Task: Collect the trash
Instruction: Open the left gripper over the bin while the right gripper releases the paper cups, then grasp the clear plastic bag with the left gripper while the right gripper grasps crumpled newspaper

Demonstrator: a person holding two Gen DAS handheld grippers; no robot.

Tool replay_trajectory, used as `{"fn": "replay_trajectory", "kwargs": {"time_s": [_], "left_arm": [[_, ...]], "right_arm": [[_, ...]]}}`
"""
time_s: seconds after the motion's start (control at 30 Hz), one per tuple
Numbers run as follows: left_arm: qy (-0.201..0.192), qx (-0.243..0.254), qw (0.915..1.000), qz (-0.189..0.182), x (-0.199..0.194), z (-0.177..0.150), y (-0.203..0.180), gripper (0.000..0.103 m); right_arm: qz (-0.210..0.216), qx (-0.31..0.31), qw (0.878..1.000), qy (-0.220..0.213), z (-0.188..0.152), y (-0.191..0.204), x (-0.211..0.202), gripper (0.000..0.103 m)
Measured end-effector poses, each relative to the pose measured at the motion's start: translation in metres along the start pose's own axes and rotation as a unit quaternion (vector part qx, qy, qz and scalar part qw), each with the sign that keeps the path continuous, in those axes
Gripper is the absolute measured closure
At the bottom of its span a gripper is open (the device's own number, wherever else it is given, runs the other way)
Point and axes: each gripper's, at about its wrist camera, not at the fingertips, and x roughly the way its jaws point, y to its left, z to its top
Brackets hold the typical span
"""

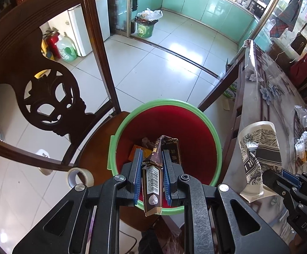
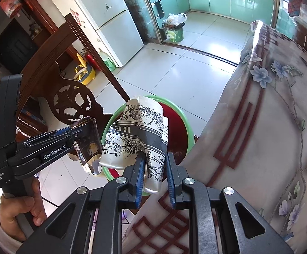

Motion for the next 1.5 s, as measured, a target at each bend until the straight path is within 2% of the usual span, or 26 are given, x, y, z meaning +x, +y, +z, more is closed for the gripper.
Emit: {"fn": "replay_trajectory", "kwargs": {"time_s": [0.07,0.1,0.17,0.3,0.5,0.67,0.8,0.9,0.97,1.07,1.1,1.17,1.27,1.33,1.4,1.5], "left_arm": [[0.000,0.002,1.0000,0.008,0.001,0.001,-0.001,0.070],[-0.001,0.003,0.9999,0.014,0.001,0.001,-0.001,0.046],[-0.014,-0.002,0.9997,0.018,-0.005,0.000,0.000,0.021],[-0.034,-0.012,0.9991,0.022,-0.019,-0.002,0.003,0.021],[-0.050,-0.018,0.9985,0.012,-0.047,-0.017,-0.009,0.021],[-0.072,0.007,0.9974,0.002,-0.080,-0.036,-0.048,0.021],[-0.102,0.026,0.9943,-0.014,-0.114,-0.055,-0.093,0.021],[-0.116,0.037,0.9919,-0.033,-0.133,-0.066,-0.134,0.021],[-0.125,0.050,0.9896,-0.049,-0.142,-0.072,-0.164,0.021],[-0.129,0.077,0.9864,-0.066,-0.145,-0.081,-0.213,0.021],[-0.126,0.083,0.9857,-0.074,-0.145,-0.084,-0.228,0.021],[-0.119,0.097,0.9841,-0.089,-0.143,-0.091,-0.260,0.021],[-0.110,0.127,0.9809,-0.098,-0.137,-0.099,-0.304,0.021],[-0.105,0.150,0.9774,-0.106,-0.134,-0.103,-0.335,0.021],[-0.097,0.177,0.9729,-0.112,-0.128,-0.103,-0.365,0.021],[-0.096,0.218,0.9629,-0.126,-0.118,-0.103,-0.409,0.020]], "right_arm": [[0.011,0.008,1.000,-0.006,0.000,-0.003,0.000,0.085],[0.012,0.010,1.000,-0.007,0.000,-0.002,0.000,0.084],[0.016,0.013,1.000,-0.014,0.001,-0.002,-0.001,0.082],[0.020,0.009,0.999,-0.030,-0.001,-0.001,-0.006,0.060],[0.028,0.011,0.998,-0.048,-0.019,-0.013,-0.038,0.060],[0.043,0.042,0.995,-0.075,-0.052,-0.049,-0.091,0.060],[0.042,0.061,0.991,-0.114,-0.087,-0.092,-0.151,0.060],[0.024,0.087,0.985,-0.146,-0.111,-0.143,-0.199,0.060],[-0.005,0.108,0.980,-0.168,-0.126,-0.187,-0.233,0.059],[-0.076,0.153,0.967,-0.191,-0.146,-0.260,-0.272,0.042],[-0.099,0.172,0.961,-0.193,-0.153,-0.287,-0.282,0.040],[-0.152,0.215,0.948,-0.180,-0.170,-0.344,-0.292,0.040],[-0.221,0.265,0.930,-0.127,-0.195,-0.419,-0.286,0.040],[-0.231,0.283,0.926,-0.098,-0.208,-0.455,-0.275,0.040],[-0.223,0.295,0.926,-0.074,-0.218,-0.483,-0.263,0.040],[-0.201,0.301,0.930,-0.072,-0.223,-0.504,-0.252,0.040]]}}
